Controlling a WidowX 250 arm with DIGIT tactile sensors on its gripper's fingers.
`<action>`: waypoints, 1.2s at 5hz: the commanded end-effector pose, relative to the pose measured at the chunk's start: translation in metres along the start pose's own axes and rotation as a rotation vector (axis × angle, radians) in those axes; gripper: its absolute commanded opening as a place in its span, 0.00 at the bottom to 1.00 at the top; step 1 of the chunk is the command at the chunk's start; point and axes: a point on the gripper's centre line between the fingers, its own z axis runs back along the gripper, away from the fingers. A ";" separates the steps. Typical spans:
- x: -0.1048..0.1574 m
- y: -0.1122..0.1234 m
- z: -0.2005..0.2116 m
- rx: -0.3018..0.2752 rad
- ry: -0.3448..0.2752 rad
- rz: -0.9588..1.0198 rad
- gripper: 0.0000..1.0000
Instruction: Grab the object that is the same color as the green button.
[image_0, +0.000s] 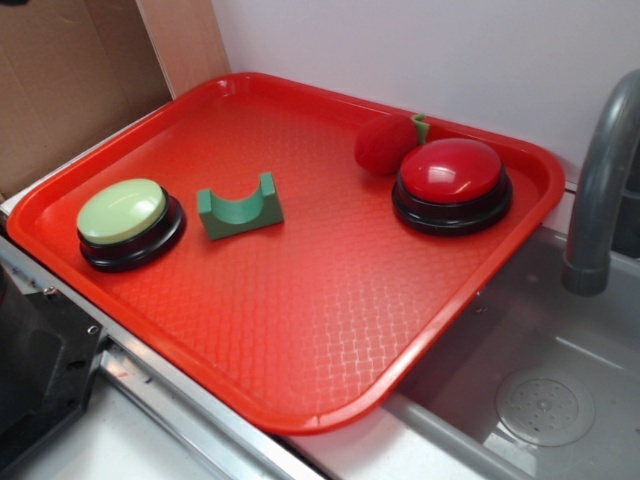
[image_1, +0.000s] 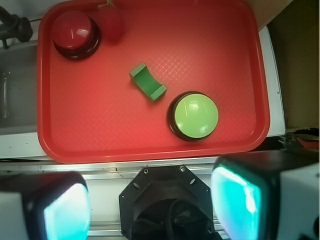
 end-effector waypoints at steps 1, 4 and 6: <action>0.000 0.000 0.000 0.000 0.000 0.000 1.00; 0.061 0.009 -0.073 0.109 -0.028 -0.217 1.00; 0.104 0.009 -0.144 0.058 -0.081 -0.336 1.00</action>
